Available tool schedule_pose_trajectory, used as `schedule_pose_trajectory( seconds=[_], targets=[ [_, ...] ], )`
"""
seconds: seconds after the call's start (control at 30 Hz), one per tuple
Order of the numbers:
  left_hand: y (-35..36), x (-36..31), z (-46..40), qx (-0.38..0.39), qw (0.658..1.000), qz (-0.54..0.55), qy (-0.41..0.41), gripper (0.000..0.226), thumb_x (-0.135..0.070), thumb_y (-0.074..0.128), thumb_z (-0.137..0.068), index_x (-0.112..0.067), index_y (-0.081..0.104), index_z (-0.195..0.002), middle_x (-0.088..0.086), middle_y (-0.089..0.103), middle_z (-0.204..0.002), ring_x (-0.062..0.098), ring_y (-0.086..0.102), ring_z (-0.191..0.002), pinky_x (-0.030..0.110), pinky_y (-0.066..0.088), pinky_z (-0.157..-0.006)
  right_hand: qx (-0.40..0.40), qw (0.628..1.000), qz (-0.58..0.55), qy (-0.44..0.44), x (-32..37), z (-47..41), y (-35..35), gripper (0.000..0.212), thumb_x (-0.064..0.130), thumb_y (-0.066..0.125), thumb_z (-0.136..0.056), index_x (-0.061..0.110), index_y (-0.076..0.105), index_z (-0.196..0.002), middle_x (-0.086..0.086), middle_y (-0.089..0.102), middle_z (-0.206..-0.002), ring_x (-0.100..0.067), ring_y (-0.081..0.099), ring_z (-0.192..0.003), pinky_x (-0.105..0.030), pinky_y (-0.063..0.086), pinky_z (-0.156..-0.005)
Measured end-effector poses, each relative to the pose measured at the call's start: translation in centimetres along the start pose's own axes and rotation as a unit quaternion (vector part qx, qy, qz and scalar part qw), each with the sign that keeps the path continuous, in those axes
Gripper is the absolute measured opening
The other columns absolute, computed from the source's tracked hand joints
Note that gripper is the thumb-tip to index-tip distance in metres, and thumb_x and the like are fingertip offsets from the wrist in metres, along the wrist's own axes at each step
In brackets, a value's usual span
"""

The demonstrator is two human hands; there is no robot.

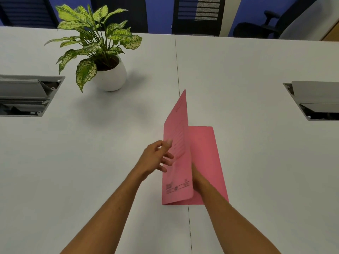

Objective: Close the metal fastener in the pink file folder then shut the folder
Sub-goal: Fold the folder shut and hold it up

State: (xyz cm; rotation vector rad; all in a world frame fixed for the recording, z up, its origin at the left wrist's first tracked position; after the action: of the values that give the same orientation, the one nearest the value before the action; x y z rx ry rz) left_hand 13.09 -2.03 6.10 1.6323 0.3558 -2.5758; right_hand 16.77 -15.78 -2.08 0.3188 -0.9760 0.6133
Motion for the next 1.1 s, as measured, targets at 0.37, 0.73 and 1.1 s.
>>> schedule_pose_trajectory(
  seconds=[0.37, 0.73, 1.1],
  targets=[
    [3.0, 10.9, -1.3, -0.014, 0.989, -0.067, -0.133, 0.058, -0.052, 0.063, -0.085, -0.014, 0.052, -0.128, 0.006, 0.059, -0.128, 0.024, 0.059, -0.113, 0.044, 0.053, -0.097, -0.067, 0.965, -0.255, -0.002, -2.1, 2.5, -11.5, 0.062, 0.068, 0.033, -0.090, 0.022, 0.072, -0.106, -0.008, 0.076, -0.091, -0.024, 0.072, -0.078, -0.032, 0.058, -0.062],
    [2.0, 13.5, -1.3, -0.111, 0.965, 0.127, -0.199, 0.053, -0.027, 0.074, -0.084, -0.008, 0.052, -0.129, 0.012, 0.059, -0.126, 0.029, 0.061, -0.109, 0.045, 0.057, -0.086, -0.253, 0.957, -0.141, 0.003, -6.7, 4.7, -15.1, 0.026, 0.016, 0.054, -0.094, 0.019, 0.067, -0.072, -0.003, 0.062, -0.062, -0.020, 0.055, -0.054, -0.025, 0.051, -0.049],
    [3.9, 13.7, -2.0, -0.045, 0.964, 0.163, -0.205, 0.023, -0.003, 0.064, -0.087, -0.012, 0.062, -0.108, 0.013, 0.071, -0.110, 0.025, 0.070, -0.087, 0.033, 0.055, -0.065, -0.192, 0.962, -0.193, -0.028, -6.4, 4.0, -14.3, 0.036, 0.027, 0.045, -0.099, 0.024, 0.073, -0.077, -0.001, 0.070, -0.064, -0.028, 0.062, -0.062, -0.032, 0.056, -0.058]
  ],
)
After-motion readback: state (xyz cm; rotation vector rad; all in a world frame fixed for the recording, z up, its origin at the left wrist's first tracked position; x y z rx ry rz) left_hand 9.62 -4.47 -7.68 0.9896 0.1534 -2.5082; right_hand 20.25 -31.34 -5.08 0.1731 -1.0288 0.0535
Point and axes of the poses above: each hand's wrist, its own z-axis away from the middle knuckle, its own y-axis out of the palm, x = y × z, the point moved 8 cm from there along -z, towards the middle knuckle
